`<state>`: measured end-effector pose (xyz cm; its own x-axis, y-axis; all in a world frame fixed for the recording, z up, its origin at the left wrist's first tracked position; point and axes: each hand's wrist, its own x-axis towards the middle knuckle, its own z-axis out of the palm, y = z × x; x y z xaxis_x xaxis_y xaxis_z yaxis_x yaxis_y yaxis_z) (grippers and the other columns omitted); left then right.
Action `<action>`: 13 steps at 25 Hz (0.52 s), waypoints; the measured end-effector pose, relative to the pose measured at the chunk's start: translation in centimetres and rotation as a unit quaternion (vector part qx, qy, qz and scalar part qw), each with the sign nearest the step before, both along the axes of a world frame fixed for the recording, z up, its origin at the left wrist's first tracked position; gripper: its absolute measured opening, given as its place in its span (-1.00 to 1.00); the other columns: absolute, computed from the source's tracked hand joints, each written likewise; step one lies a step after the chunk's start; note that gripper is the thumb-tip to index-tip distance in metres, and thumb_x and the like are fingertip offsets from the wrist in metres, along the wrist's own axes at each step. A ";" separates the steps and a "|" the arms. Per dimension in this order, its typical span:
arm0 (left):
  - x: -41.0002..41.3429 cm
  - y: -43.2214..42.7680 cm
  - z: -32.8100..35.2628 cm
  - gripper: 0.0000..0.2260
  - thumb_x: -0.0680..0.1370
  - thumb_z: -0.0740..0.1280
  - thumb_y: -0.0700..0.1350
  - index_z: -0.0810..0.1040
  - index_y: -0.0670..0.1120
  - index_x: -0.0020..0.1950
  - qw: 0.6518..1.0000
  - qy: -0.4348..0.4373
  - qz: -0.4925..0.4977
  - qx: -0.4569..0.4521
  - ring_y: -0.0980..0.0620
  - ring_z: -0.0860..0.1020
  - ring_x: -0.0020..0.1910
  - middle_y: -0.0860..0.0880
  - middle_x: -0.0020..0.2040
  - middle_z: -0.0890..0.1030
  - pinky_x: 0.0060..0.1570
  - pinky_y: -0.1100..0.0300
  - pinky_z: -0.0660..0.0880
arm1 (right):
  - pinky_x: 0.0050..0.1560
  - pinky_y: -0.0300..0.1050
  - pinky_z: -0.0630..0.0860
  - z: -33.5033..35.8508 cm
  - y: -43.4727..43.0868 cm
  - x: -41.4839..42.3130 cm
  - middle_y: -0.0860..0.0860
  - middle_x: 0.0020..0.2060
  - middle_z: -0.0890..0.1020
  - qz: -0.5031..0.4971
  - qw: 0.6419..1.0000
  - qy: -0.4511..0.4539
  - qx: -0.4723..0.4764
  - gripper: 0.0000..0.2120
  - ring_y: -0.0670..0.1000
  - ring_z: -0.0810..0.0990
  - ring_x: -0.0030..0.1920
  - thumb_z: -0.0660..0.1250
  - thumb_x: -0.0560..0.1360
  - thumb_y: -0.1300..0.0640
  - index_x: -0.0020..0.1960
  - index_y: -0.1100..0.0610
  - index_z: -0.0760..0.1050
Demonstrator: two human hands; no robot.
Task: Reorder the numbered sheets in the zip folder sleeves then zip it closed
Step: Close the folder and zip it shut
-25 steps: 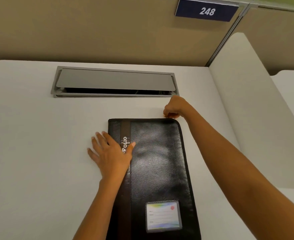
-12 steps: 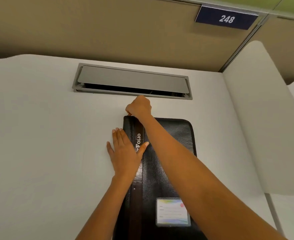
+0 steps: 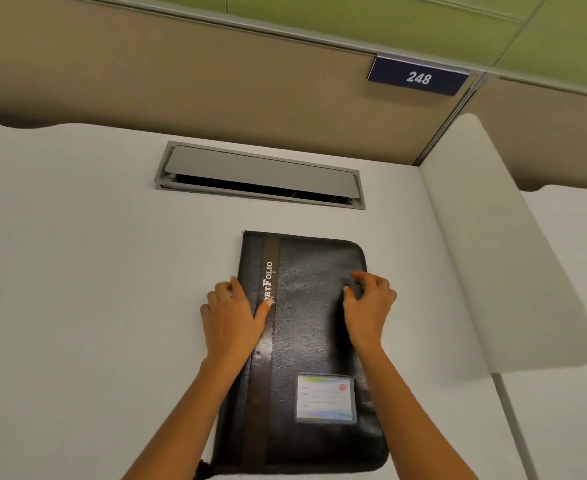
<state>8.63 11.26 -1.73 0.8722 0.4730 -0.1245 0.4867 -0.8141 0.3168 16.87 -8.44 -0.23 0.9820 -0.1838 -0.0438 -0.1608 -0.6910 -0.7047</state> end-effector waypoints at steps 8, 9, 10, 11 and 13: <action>-3.6 -1.7 1.0 -0.46 0.54 0.27 0.22 0.38 -0.13 0.36 0.991 0.050 0.058 -0.110 -0.18 0.46 0.20 -0.19 0.27 0.41 0.05 0.01 0.51 | 0.17 0.02 0.49 -1.4 -5.6 -6.0 0.13 0.17 0.59 -0.029 0.992 0.122 0.005 -0.57 0.14 0.57 0.14 0.33 0.54 -0.06 0.30 0.16 0.50; -3.3 -1.8 1.4 -0.47 0.54 0.26 0.21 0.39 -0.13 0.34 0.990 0.059 0.065 -0.113 -0.18 0.47 0.19 -0.19 0.26 0.42 0.04 0.02 0.51 | 0.17 0.02 0.50 -1.2 -5.5 -6.0 0.14 0.16 0.61 -0.029 0.992 0.125 0.011 -0.60 0.15 0.58 0.13 0.32 0.55 -0.05 0.28 0.17 0.51; -3.0 -1.8 1.7 -0.48 0.55 0.26 0.21 0.40 -0.13 0.34 0.989 0.067 0.065 -0.115 -0.17 0.49 0.17 -0.19 0.24 0.43 0.02 0.04 0.50 | 0.17 0.01 0.50 -0.8 -5.5 -6.0 0.14 0.15 0.62 -0.032 0.991 0.126 0.023 -0.62 0.16 0.59 0.12 0.32 0.55 -0.02 0.27 0.18 0.52; -2.7 -1.8 1.9 -0.48 0.55 0.26 0.22 0.41 -0.13 0.34 0.988 0.072 0.061 -0.119 -0.16 0.50 0.16 -0.18 0.23 0.45 0.00 0.06 0.50 | 0.16 -0.01 0.50 -0.4 -5.6 -5.9 0.13 0.15 0.62 -0.034 0.991 0.128 0.031 -0.64 0.15 0.60 0.12 0.33 0.56 0.01 0.27 0.19 0.52; -1.8 -1.7 2.1 -0.48 0.54 0.26 0.23 0.43 -0.12 0.33 0.987 0.078 0.054 -0.132 -0.14 0.53 0.12 -0.16 0.21 0.49 -0.04 0.08 0.50 | 0.16 -0.03 0.48 0.5 -6.2 -5.4 0.14 0.16 0.62 -0.037 0.990 0.130 0.037 -0.65 0.15 0.59 0.13 0.33 0.57 0.05 0.28 0.21 0.51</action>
